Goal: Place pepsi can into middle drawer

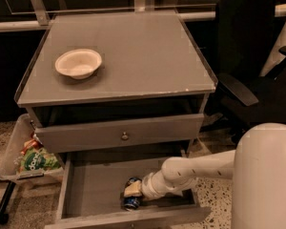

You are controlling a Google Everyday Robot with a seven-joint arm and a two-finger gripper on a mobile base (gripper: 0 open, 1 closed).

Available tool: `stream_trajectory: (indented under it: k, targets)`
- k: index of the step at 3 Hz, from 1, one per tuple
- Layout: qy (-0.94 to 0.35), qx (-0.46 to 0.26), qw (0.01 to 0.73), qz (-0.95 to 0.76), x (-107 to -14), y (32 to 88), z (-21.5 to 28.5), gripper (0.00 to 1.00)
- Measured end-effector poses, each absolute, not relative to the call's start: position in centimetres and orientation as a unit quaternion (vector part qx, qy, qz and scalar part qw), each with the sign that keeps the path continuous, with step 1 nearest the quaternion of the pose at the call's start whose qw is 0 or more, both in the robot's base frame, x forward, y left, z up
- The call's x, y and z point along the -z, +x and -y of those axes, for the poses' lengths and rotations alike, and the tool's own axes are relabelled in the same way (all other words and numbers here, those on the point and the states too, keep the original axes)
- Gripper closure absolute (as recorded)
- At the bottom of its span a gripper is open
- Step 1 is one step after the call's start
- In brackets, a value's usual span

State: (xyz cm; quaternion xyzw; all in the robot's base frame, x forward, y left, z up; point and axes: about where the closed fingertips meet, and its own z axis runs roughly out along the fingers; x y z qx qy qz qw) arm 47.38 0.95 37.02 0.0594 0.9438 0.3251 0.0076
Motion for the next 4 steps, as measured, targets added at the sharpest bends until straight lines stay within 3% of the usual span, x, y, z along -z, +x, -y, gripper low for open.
stream_trajectory:
  k: [1,4]
  targets:
    - [0.059,-0.325,0.007,-0.944,-37.01,47.37,-0.94,0.82]
    - [0.059,-0.325,0.007,-0.944,-37.01,47.37,-0.95,0.12]
